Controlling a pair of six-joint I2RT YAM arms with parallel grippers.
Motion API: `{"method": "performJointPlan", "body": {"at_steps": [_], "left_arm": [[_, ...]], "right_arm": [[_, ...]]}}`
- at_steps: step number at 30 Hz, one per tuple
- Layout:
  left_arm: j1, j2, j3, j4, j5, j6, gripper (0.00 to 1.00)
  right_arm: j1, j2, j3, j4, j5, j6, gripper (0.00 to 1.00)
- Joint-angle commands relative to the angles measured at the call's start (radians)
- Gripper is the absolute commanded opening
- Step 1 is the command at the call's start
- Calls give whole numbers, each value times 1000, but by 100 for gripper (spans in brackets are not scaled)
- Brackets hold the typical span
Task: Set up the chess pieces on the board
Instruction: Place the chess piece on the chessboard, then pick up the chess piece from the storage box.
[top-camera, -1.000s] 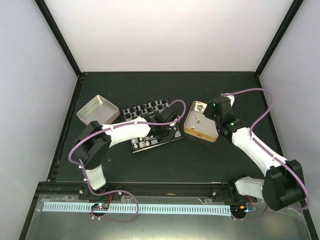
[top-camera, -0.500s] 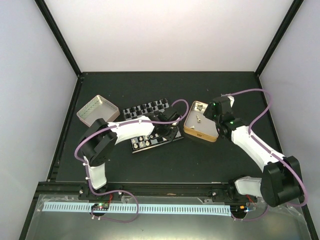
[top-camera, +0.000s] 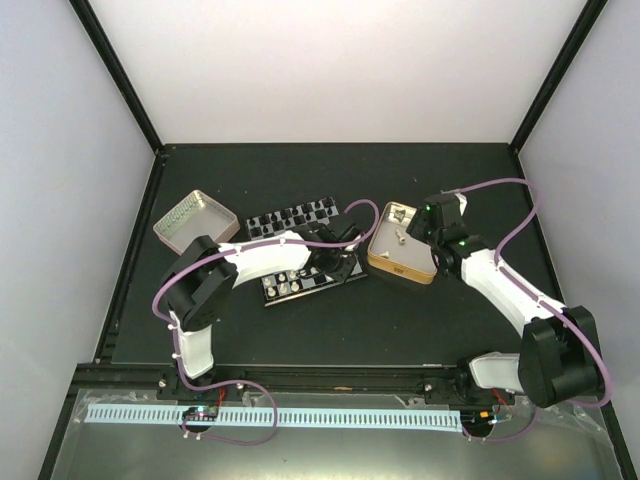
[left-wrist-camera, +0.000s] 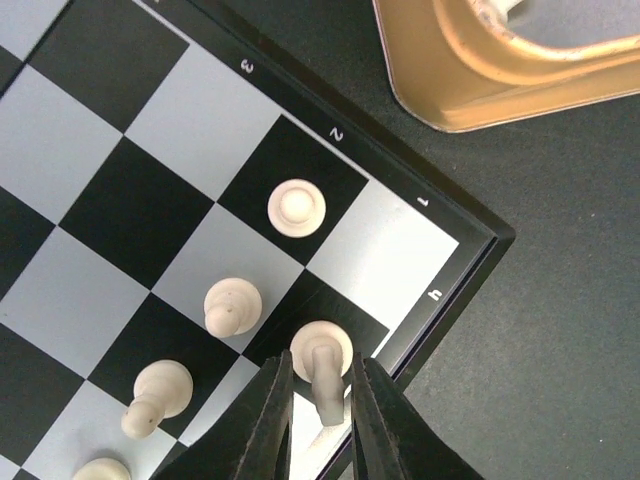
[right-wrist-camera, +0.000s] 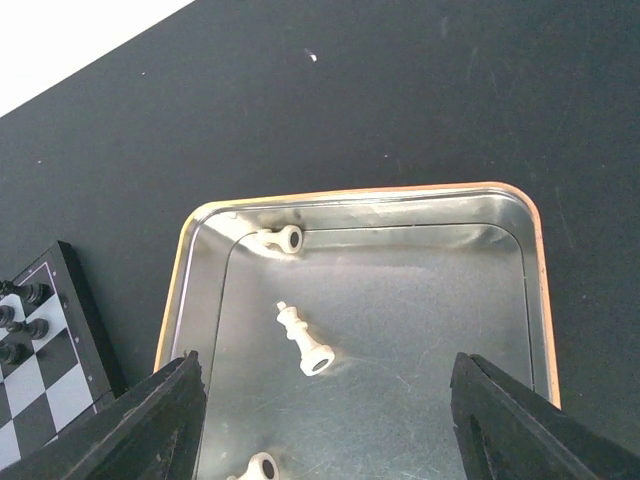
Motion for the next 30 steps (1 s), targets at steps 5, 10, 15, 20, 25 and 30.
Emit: {"method": "performJointPlan", "body": {"at_steps": [5,10,15,20,25,30], "left_arm": [[-10,-28,69,-37,-1,16,19],[-9,-90,80,-46,-20,10,20],[8,-182,74,-48,-58,-20,20],[57,-289,49,-40,-53,-33,25],[115,-360,40,-53,-37,-12,29],[166,-401,18,-40,26,-28,30]], "right_arm": [[-15,29,46,-36,-84,-39,68],[-26,101,85,-49,-186,-143,66],[-27,281,197,-184,-216,-224,58],[-29,390,278,-244,-184,-295,53],[-29,494,365,-310,-223,-368,47],[-27,548,378,-339,-232,-401,39]]}}
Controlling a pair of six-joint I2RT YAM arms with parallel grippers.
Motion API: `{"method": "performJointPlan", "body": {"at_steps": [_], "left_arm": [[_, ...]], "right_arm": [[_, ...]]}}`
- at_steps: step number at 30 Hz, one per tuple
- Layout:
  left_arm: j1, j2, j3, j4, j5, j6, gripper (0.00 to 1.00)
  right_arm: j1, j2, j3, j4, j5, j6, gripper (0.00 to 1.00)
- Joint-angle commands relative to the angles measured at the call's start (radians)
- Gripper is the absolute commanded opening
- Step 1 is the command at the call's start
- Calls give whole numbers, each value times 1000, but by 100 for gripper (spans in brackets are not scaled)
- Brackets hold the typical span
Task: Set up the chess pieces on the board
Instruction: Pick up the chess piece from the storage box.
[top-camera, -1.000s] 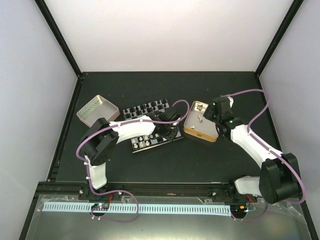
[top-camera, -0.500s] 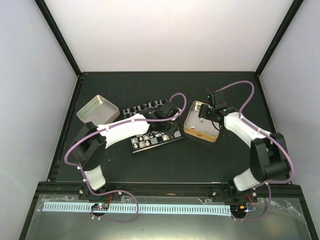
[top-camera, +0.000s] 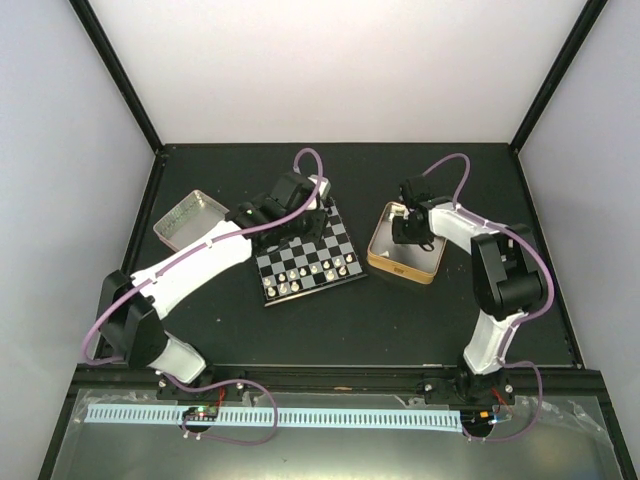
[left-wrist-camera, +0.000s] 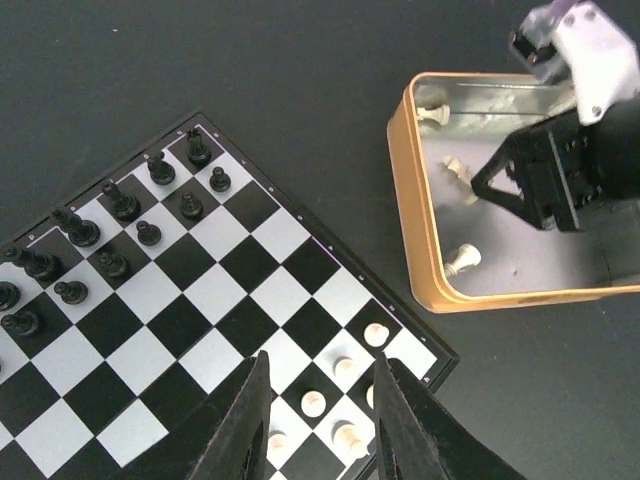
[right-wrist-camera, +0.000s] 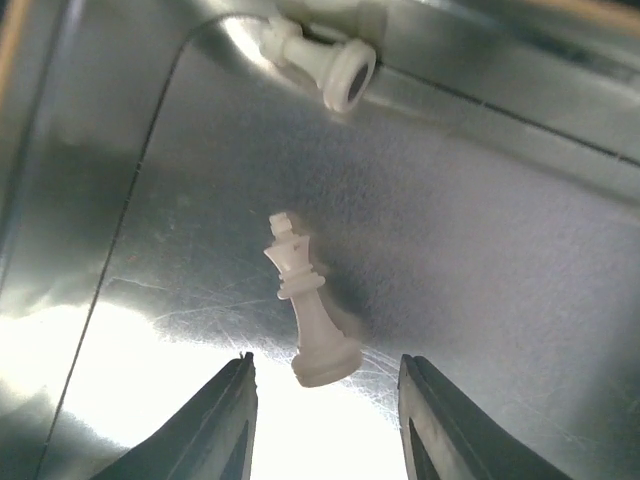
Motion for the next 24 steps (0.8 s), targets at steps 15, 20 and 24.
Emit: {"method": "performJointPlan", "body": {"at_steps": [15,20,24], "left_arm": [[125,-93,-78,43,175,-75,36],[148,-102,-90,55,201,-88,37],[157,-108,-100,60,211,-97,37]], "right_arm": [[-2,115,66,-42,2,-84,31],[1,131,83,-42,20,-88,31],[5,136,86,-51,30,-96,26]]}}
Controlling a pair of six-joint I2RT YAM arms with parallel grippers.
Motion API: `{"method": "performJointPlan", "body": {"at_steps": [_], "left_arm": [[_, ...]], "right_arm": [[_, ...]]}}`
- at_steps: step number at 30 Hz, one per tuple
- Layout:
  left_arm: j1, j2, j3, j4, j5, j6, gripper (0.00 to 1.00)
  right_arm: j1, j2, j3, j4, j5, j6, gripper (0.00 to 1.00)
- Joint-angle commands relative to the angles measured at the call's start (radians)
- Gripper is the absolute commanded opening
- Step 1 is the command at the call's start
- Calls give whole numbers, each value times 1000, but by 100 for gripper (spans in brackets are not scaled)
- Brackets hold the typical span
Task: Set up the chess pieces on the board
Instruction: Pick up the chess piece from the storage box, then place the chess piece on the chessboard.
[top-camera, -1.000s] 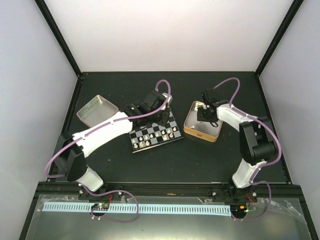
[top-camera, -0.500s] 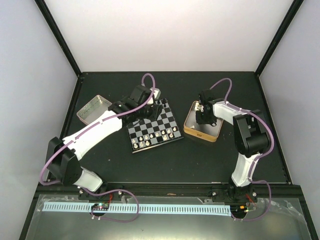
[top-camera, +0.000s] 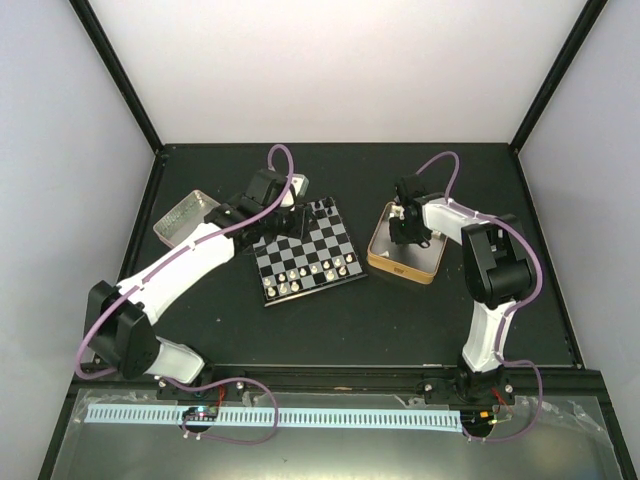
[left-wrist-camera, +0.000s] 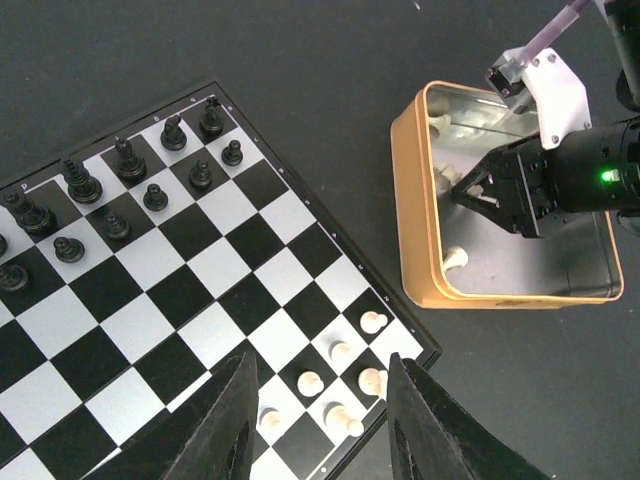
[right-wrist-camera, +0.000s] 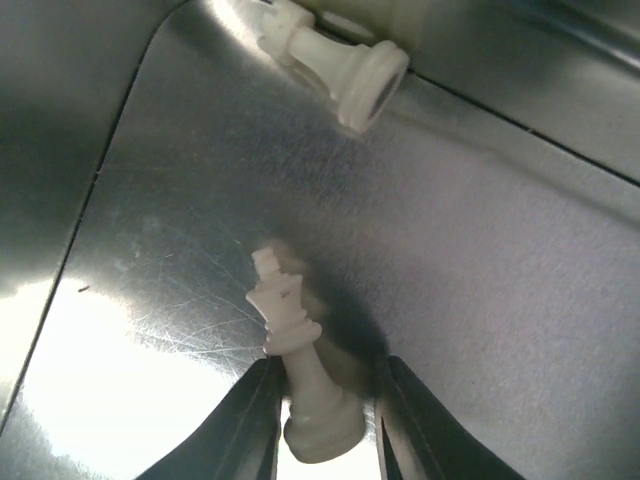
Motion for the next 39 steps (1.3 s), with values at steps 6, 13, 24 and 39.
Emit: {"method": "performJointPlan", "body": {"at_steps": [6,13,24,39], "left_arm": [[21,-36,-16,33,53,-26,39],[25,-72,-23,40,54,-50,44],[55,-256,-146,353,263,-105,62],[59,-210,-119,515,620,-233,63]], "right_arm": [[14,1,0,-8,42,-25,11],[16,-198,-119,143,29,-22,10],[54,-593,-339,529,-427,-76,11],[223,-718,-299,607,-684,-154,12]]}}
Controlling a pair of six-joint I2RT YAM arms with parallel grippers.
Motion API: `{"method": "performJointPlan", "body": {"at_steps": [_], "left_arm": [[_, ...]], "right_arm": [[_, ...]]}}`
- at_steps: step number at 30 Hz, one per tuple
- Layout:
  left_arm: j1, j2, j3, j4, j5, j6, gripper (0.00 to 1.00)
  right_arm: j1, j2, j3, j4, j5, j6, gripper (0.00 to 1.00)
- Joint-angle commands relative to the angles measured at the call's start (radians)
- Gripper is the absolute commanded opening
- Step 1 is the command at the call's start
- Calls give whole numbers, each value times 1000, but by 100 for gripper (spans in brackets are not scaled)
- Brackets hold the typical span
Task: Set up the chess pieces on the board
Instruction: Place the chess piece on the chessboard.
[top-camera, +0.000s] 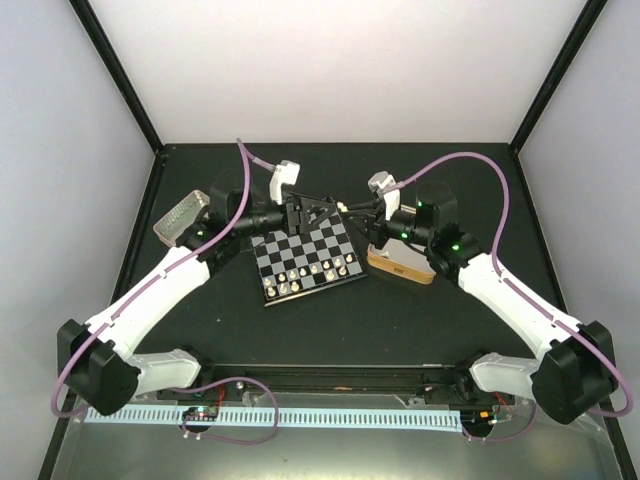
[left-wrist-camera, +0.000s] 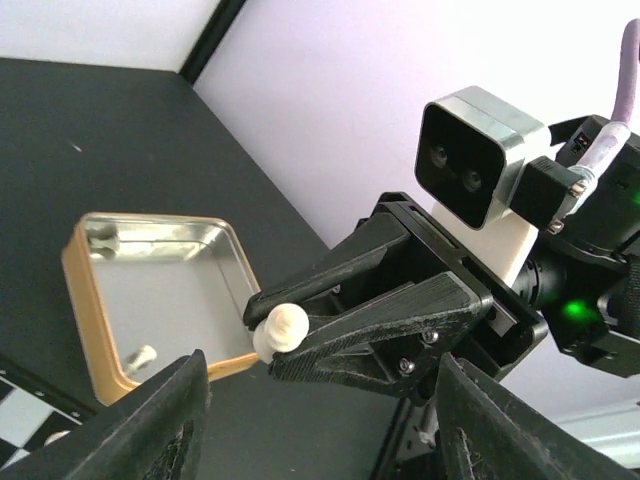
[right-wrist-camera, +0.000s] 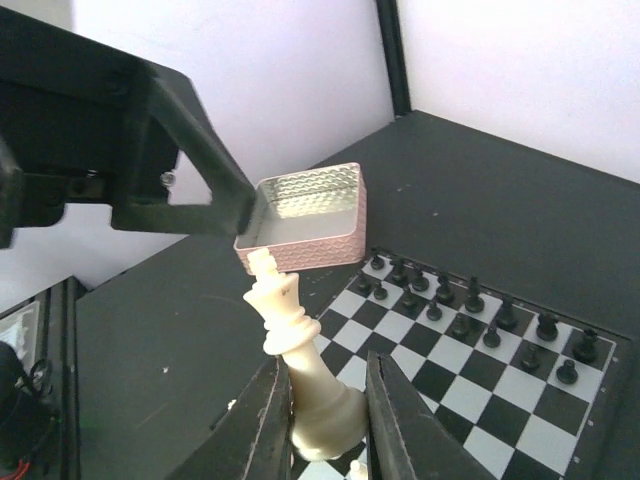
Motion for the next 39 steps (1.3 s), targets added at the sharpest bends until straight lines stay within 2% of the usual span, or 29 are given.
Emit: {"method": "performJointPlan", "body": {"at_steps": [1,9,15,22,25,29,32,39], "left_arm": [[8,16,30,77,121,-41,61],[8,84,66,60,210,-53,48],[6,130,93,9,218,-21,36],[5,133,98,-1,194,2,13],[5,126,100,-16,179,25,2],[6,106,99,-63,115,68,2],[5,82,98,-125,15,106,2],[5,27,92,-282,-186,190,1]], "right_arm": [[10,-3,36,16,-94,-39,12],[14,12,49,2,-154,-47,12],[16,20,59,-8,-170,-51,12],[16,29,65,-27,-176,-63,13],[16,30,68,-33,-142,-48,23],[16,25,70,-59,-79,-36,45],[15,7,47,-48,-34,-32,55],[16,-20,21,-10,82,21,62]]}}
